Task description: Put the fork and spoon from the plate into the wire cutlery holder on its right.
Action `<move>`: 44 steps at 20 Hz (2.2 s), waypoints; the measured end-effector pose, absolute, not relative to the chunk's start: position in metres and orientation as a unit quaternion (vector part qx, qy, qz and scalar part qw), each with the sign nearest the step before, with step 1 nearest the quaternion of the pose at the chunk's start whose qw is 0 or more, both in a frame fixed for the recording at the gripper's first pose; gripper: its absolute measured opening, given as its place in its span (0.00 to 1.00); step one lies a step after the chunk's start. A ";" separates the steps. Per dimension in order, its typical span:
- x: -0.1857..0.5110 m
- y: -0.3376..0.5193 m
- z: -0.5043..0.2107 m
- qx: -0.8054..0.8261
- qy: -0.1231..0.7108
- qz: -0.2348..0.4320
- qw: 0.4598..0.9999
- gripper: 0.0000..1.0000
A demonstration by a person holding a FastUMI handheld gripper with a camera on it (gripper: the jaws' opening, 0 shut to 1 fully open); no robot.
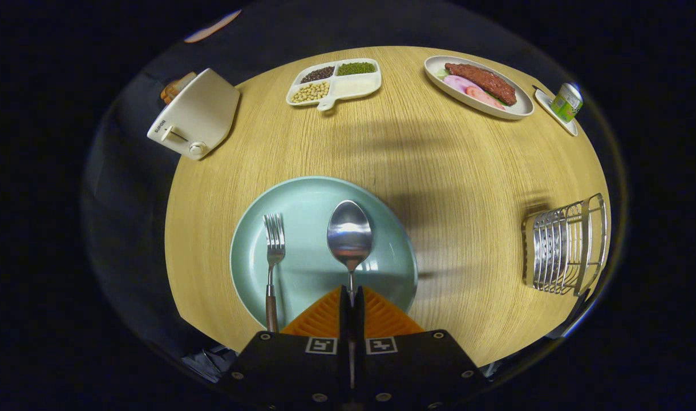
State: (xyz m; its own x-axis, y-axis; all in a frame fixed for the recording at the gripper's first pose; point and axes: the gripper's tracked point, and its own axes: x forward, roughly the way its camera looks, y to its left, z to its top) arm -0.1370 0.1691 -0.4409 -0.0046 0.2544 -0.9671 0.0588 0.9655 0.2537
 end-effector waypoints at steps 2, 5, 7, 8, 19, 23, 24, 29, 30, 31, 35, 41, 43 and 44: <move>-0.132 0.159 -0.428 0.109 0.690 0.071 0.712 0.04; -0.122 0.140 -0.402 0.113 0.662 0.068 0.737 0.04; -0.116 0.122 -0.385 0.117 0.645 0.061 0.753 0.04; -0.113 0.114 -0.377 0.119 0.636 0.055 0.761 0.04; -0.118 -0.024 -0.336 0.113 0.593 -0.027 0.797 0.04; -0.128 -0.052 -0.351 0.101 0.608 -0.027 0.787 0.04; -0.130 -0.057 -0.355 0.096 0.612 -0.031 0.784 0.04; -0.138 -0.068 -0.380 0.090 0.636 -0.040 0.765 0.04; -0.138 -0.072 -0.383 0.089 0.635 -0.047 0.766 0.05; -0.133 -0.076 -0.385 0.086 0.630 -0.052 0.770 0.07; -0.109 -0.079 -0.375 0.097 0.595 -0.057 0.796 0.07; -0.054 -0.077 -0.321 0.099 0.472 -0.044 0.875 0.21; -0.038 -0.076 -0.296 0.094 0.422 -0.043 0.901 0.37; -0.029 -0.073 -0.282 0.093 0.393 -0.041 0.914 0.44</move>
State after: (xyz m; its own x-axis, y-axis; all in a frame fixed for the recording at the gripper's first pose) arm -0.0286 -0.0733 -0.2816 0.6879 -0.0024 -0.7258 0.1484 0.9793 0.1374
